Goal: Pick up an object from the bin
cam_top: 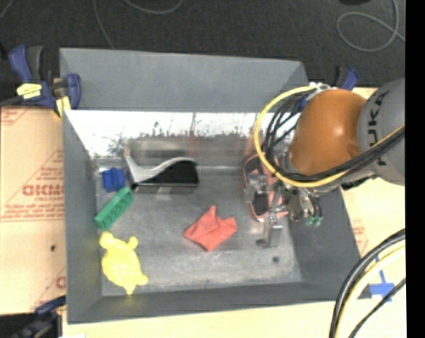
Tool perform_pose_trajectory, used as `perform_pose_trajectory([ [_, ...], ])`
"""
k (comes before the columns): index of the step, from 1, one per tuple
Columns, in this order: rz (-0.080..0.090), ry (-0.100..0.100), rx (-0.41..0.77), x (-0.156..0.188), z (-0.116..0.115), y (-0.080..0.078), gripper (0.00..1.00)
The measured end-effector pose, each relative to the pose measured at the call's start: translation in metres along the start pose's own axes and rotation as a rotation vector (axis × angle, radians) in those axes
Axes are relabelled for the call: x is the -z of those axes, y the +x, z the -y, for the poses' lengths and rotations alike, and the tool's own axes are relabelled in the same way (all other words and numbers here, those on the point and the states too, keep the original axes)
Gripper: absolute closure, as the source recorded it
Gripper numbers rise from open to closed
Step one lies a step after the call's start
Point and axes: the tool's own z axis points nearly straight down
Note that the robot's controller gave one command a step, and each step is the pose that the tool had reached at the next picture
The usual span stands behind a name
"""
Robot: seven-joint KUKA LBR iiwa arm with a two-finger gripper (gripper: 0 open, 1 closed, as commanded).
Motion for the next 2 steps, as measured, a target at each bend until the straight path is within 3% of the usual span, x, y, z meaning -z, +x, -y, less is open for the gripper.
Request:
perform_pose_trajectory([
  [1,-0.006,-0.002,-0.066,-0.006,-0.038,-0.021,0.00],
  [2,0.004,0.001,0.177,-0.049,-0.039,-0.028,0.00],
])
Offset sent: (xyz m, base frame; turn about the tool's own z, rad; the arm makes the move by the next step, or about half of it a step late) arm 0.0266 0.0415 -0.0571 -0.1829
